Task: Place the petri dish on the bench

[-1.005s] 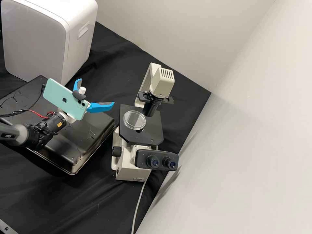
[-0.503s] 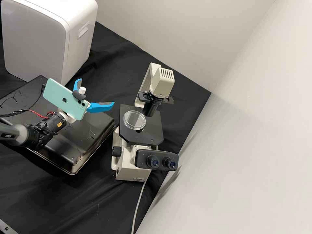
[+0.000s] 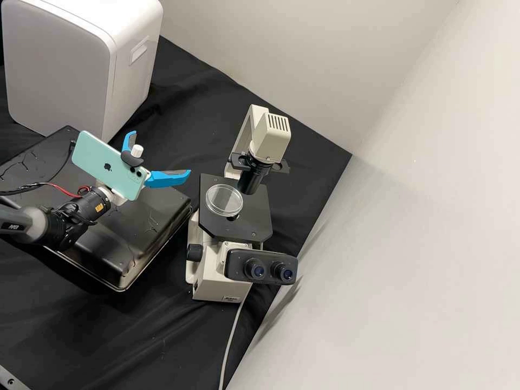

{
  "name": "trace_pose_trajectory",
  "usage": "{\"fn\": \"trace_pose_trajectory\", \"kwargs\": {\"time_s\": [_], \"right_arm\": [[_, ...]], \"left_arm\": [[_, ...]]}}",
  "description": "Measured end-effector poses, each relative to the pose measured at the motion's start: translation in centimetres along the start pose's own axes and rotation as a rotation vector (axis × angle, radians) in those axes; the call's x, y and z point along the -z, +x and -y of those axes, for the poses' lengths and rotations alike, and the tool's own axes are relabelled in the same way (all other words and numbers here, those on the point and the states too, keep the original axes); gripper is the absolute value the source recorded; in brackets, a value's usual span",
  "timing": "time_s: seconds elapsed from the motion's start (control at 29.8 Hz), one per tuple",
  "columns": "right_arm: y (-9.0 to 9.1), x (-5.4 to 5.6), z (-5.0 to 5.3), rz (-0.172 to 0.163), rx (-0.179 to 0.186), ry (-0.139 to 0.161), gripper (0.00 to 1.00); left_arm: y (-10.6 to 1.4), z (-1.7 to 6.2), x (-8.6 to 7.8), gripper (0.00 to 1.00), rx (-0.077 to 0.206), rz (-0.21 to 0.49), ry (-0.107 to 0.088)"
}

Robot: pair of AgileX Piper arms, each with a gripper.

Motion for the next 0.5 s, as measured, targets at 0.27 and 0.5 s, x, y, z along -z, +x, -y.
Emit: {"fn": "trace_pose_trajectory", "kwargs": {"time_s": [0.27,0.5], "right_arm": [[0.0,0.0,0.0,0.000,0.000,0.000,1.00],[0.0,0.0,0.0,0.000,0.000,0.000,1.00]], "left_arm": [[-2.5,0.13,-2.3,1.00,-0.056,0.136,-0.015],[-4.3,1.47,-3.5,1.00,-0.038,0.214,-0.015]]}}
